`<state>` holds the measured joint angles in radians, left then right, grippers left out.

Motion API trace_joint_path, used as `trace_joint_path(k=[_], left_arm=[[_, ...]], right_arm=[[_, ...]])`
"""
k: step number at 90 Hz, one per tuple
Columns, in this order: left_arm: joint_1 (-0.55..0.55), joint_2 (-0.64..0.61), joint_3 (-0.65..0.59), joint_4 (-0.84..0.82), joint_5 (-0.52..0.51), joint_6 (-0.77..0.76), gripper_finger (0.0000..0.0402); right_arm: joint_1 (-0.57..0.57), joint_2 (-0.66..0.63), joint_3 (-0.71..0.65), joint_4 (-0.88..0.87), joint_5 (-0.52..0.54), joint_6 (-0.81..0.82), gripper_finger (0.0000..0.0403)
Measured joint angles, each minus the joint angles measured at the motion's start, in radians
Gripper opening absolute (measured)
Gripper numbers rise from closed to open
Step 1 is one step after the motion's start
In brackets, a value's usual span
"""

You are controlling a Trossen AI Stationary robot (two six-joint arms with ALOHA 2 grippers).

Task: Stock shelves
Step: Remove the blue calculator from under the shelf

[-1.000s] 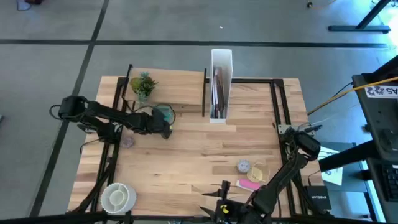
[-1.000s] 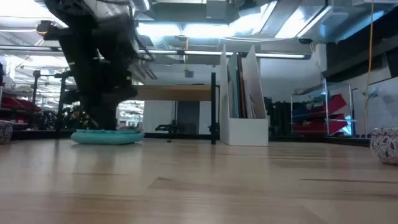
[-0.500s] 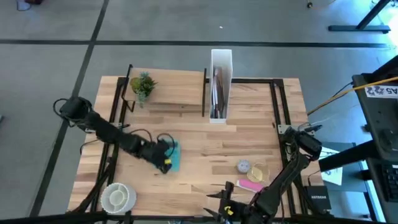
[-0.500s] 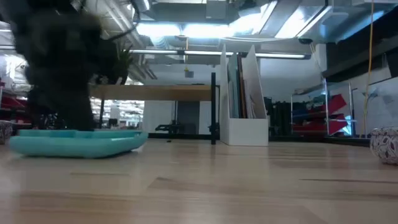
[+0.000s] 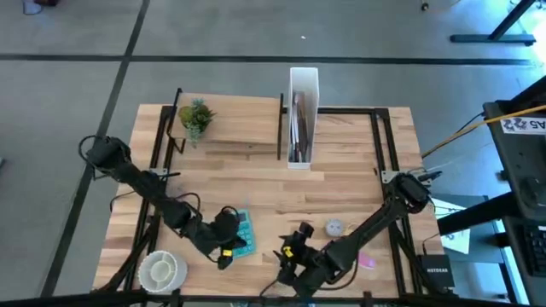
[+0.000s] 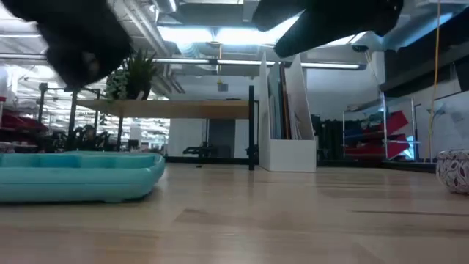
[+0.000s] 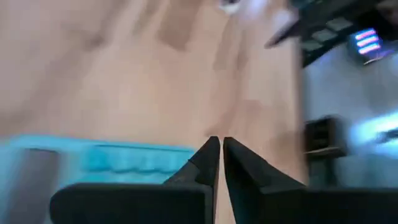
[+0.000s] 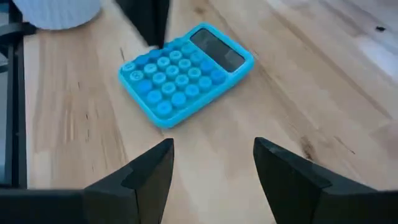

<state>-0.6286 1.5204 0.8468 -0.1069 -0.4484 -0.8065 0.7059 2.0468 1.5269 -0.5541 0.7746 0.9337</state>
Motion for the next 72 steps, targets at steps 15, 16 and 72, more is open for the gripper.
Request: trace_joint_path(k=[15,16,72], left_arm=[[0.111,-0.015,0.045,-0.397,0.017,-0.006,0.0024],[0.119,-0.015,0.045,-0.416,0.023,0.0,0.0027],[0.423,-0.009,0.024,-0.485,0.44,0.284,0.0211]], right_arm=[[-0.02,0.001,-0.057,0.065,-0.041,-0.022,0.0207],[-0.021,0.001,-0.063,0.076,-0.046,-0.021,0.0207],[-0.045,0.038,-0.331,0.839,-0.402,-0.357,0.0207]])
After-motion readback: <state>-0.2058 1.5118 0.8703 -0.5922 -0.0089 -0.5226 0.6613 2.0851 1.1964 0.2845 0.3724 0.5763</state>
